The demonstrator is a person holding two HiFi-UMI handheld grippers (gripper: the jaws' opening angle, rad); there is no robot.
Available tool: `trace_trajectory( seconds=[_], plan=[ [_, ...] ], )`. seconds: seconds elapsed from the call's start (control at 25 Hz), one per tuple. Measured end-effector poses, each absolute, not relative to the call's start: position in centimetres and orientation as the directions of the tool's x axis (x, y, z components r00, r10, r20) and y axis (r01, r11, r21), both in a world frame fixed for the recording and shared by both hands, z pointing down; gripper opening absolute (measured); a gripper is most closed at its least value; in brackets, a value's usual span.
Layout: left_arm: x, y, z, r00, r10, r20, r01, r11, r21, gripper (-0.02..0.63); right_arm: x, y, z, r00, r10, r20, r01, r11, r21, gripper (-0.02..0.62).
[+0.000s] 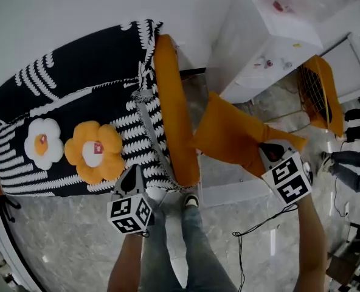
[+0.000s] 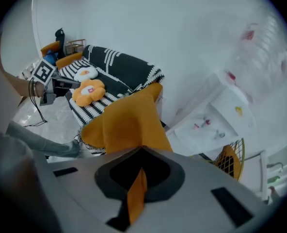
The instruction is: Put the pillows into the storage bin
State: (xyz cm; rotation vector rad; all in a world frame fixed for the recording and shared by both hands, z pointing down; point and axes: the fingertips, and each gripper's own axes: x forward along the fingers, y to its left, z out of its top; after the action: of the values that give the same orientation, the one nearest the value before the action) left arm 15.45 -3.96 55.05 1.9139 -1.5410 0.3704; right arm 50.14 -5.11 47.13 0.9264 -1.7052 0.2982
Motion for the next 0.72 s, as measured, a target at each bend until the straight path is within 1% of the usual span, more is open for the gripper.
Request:
trace_trajectory(
  seconds=[0.16,0.36,0.56,0.72],
  plan=[
    [18.1,-1.7,57.8,0.270,-0.730,0.628,-0.953,-0.108,0.284,0.011,54.1,-1.3,52.2,-0.073,-0.366,0.928,-0.730,0.654,0.200,0.006],
    [20.6,0.4,61.8,0.258,-0.696,0.671,-0.959,-0.102,0.263,0.011,57.9,2.9,60.7,-0.074,-0.271,0.960,-0.730,0.670,0.133,0.006],
    [20.4,1.6,65.4,0.190,-0.684,0.704,-0.969,-0.015,0.246,0.011,60.5,5.8,68.4,-0.077,-0.198,0.977,-0.731,0.678,0.080,0.006],
    [20.2,2.5,66.8,0.175,-0.666,0.725,-0.974,-0.008,0.228,0.011,61.3,7.1,71.8,-0.076,-0.167,0.983,-0.728,0.683,0.060,0.006]
  ],
)
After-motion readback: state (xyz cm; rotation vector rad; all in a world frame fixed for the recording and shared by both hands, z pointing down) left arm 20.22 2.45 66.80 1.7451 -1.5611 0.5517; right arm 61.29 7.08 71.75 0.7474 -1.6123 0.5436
